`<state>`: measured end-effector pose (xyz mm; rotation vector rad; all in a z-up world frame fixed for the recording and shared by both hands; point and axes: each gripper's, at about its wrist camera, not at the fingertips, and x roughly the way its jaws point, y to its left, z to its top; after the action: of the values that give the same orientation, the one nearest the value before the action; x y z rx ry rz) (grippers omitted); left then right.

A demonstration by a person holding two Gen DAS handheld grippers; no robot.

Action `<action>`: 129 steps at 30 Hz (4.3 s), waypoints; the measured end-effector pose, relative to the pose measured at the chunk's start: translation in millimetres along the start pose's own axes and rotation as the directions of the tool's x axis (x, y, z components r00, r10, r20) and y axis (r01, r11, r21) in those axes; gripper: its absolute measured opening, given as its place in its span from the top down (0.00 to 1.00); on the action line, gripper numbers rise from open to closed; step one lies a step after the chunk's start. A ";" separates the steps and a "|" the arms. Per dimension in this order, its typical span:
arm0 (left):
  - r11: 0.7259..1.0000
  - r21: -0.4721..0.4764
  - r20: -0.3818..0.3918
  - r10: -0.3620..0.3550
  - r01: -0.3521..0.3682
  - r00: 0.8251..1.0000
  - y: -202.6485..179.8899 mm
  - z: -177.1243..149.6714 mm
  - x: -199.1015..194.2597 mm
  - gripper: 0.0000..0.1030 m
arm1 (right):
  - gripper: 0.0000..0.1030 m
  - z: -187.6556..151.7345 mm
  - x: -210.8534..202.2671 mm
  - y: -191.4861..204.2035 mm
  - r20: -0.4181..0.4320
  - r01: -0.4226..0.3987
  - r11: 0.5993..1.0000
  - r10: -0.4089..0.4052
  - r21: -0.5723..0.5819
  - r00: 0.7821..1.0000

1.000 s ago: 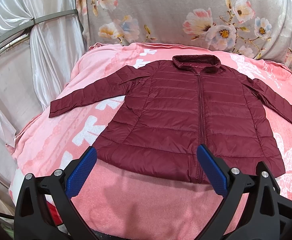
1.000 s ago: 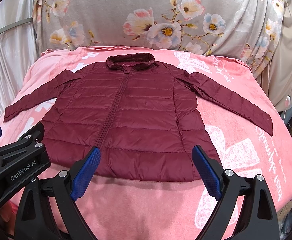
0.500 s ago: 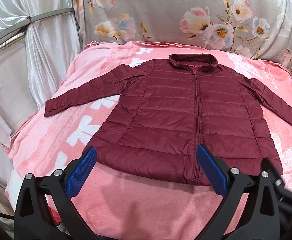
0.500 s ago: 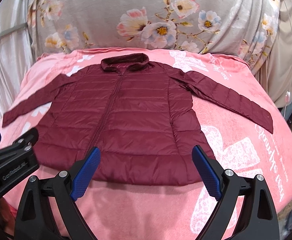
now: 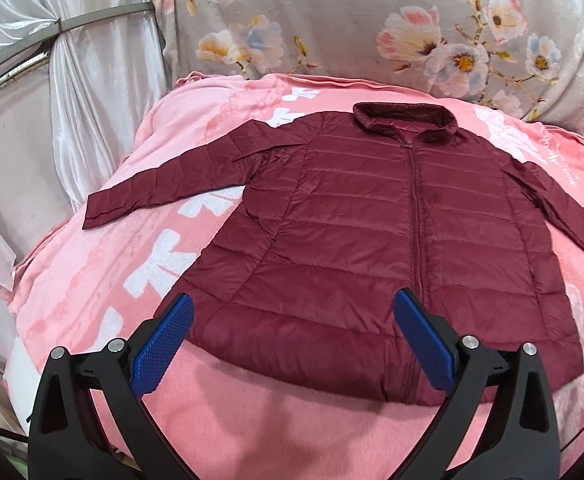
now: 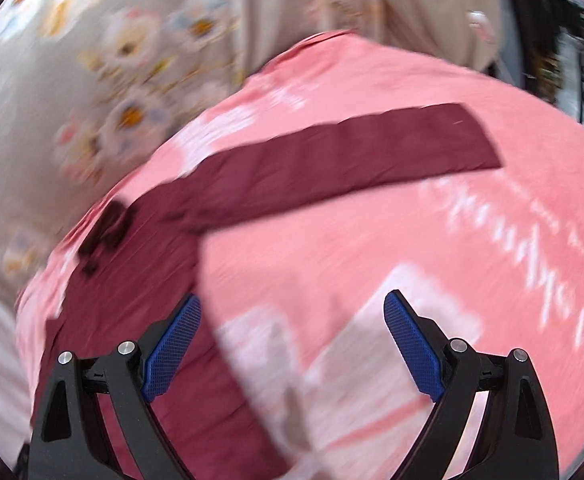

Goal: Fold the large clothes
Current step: 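Grasp the maroon jacket's sleeve cuff with the right gripper and lift it, then carry the sleeve across the jacket body with the right gripper and release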

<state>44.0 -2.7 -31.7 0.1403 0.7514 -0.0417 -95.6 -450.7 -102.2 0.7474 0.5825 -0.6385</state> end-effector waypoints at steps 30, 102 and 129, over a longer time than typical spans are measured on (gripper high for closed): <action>0.999 0.039 -0.054 -0.010 0.012 0.998 -23.1 13.8 53.0 0.05 | 0.42 94.3 88.1 -127.1 0.157 0.092 0.938 -0.152 0.335 0.976; 0.757 -0.529 -0.109 -0.509 0.384 0.854 56.9 109.8 255.4 0.94 | 0.50 9.3 153.6 164.8 -0.194 -0.426 0.904 0.424 0.030 0.885; 0.698 -0.539 -0.098 -0.607 0.470 0.789 40.7 113.8 265.5 0.95 | 0.90 56.3 190.4 165.3 -0.119 -0.475 0.876 0.483 0.089 0.868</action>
<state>318.6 24.7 -126.3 -0.5923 1.0380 -0.4086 161.5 -459.5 -126.8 0.9548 0.4785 -0.1406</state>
